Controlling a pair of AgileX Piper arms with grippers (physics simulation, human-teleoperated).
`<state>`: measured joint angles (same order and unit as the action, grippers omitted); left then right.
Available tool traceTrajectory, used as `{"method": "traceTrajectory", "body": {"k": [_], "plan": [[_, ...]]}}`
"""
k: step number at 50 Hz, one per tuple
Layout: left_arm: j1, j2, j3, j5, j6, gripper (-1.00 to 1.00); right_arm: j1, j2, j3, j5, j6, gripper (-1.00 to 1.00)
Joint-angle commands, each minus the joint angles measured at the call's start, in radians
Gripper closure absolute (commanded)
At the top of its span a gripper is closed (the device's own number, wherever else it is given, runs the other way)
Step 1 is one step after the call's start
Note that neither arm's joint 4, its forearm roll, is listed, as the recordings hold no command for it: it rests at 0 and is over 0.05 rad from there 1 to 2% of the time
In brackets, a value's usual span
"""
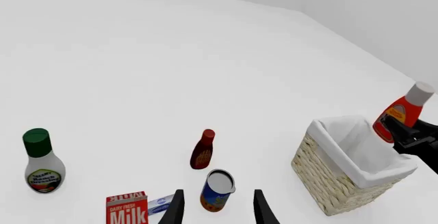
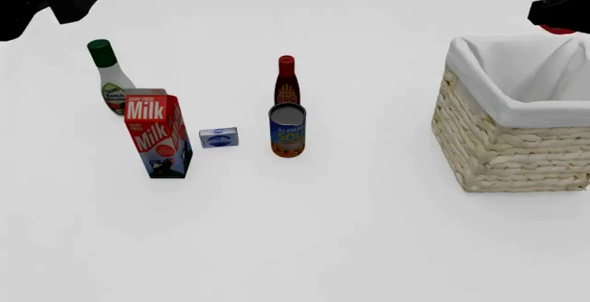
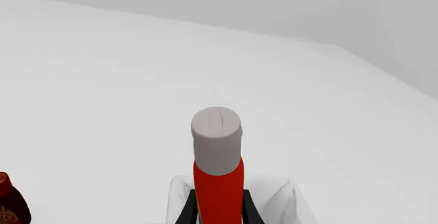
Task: Pick the ketchup and place it in the basket.
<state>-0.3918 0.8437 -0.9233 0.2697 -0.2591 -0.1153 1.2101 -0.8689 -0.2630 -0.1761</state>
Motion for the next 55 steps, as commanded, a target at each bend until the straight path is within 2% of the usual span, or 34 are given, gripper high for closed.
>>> {"method": "traceTrajectory", "body": {"k": [1, 12, 25, 45, 55], "plan": [[-0.002, 0.004, 0.002, -0.005, -0.002, -1.00, -0.069, 0.026, 0.011, -0.032, 0.031, 1.00], [-0.001, 0.003, 0.015, -0.017, -0.016, -1.00, -0.132, 0.059, 0.023, -0.063, 0.048, 1.00], [0.002, 0.004, 0.012, -0.020, -0.016, -1.00, -0.191, 0.105, 0.024, -0.095, 0.093, 1.00], [0.003, 0.005, 0.018, -0.028, -0.021, -1.00, -0.207, 0.193, 0.012, -0.126, 0.130, 1.00], [0.003, 0.008, 0.020, -0.034, -0.025, -1.00, -0.187, 0.228, 0.012, -0.140, 0.138, 1.00]]}}
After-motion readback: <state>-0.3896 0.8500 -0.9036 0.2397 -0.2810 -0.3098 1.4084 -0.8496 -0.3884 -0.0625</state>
